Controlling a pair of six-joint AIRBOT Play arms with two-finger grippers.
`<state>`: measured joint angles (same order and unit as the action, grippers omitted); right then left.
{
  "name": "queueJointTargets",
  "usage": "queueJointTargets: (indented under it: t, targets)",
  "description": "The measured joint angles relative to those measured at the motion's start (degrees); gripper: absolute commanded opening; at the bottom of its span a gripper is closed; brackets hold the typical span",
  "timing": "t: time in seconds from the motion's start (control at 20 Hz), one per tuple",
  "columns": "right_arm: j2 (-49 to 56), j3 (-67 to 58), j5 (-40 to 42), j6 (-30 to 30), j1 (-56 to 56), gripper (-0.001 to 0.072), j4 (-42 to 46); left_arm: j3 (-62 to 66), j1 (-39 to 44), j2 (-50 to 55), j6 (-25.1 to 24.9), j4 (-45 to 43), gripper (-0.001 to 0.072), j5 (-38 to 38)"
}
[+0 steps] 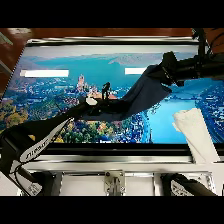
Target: Fold the shirts.
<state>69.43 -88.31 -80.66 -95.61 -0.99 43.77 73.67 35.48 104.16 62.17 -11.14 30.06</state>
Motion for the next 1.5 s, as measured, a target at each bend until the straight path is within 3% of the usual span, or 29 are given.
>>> queueJointTargets:
  t: [0.2,0.4,0.7,0.95,1.0,1.05,1.1,1.3,1.5]
  targets:
    - [-0.1,0.0,-0.9,-1.6,0.1,0.0067,4.8,-3.4,-3.6,-4.1,0.2,-4.2,0.0038,0.9]
    - [2.3,0.0,1.3,-0.5,4.0,0.0067,6.5,-9.0,-15.8,-16.0,2.0,-12.8,0.0039,2.1]
    - [12.7,0.0,19.7,1.2,20.6,0.0067,5.3,-11.7,-41.8,-36.7,3.0,-20.2,0.0040,12.2]
    - [27.0,0.0,35.8,2.4,32.4,0.0078,-8.0,-12.1,-57.2,-50.0,3.0,-24.9,0.0040,27.6]
    - [29.5,0.0,38.3,3.2,34.0,0.0157,-11.7,-12.3,-58.7,-51.9,3.0,-25.9,0.0040,30.3]
    - [31.9,0.0,40.6,4.4,35.5,0.0432,-15.9,-12.7,-59.6,-53.8,3.3,-26.3,0.0040,32.3]
    - [34.2,0.0,42.5,5.9,36.8,0.0580,-20.5,-13.3,-60.2,-55.4,3.7,-26.7,0.0040,33.8]
    - [39.0,0.0,44.9,12.5,38.3,0.0586,-32.9,-17.9,-60.7,-60.0,4.5,-27.5,0.0041,36.7]
    - [38.0,0.0,37.8,15.7,32.6,0.0586,-33.1,-21.8,-60.8,-61.8,4.7,-27.8,0.0041,37.6]
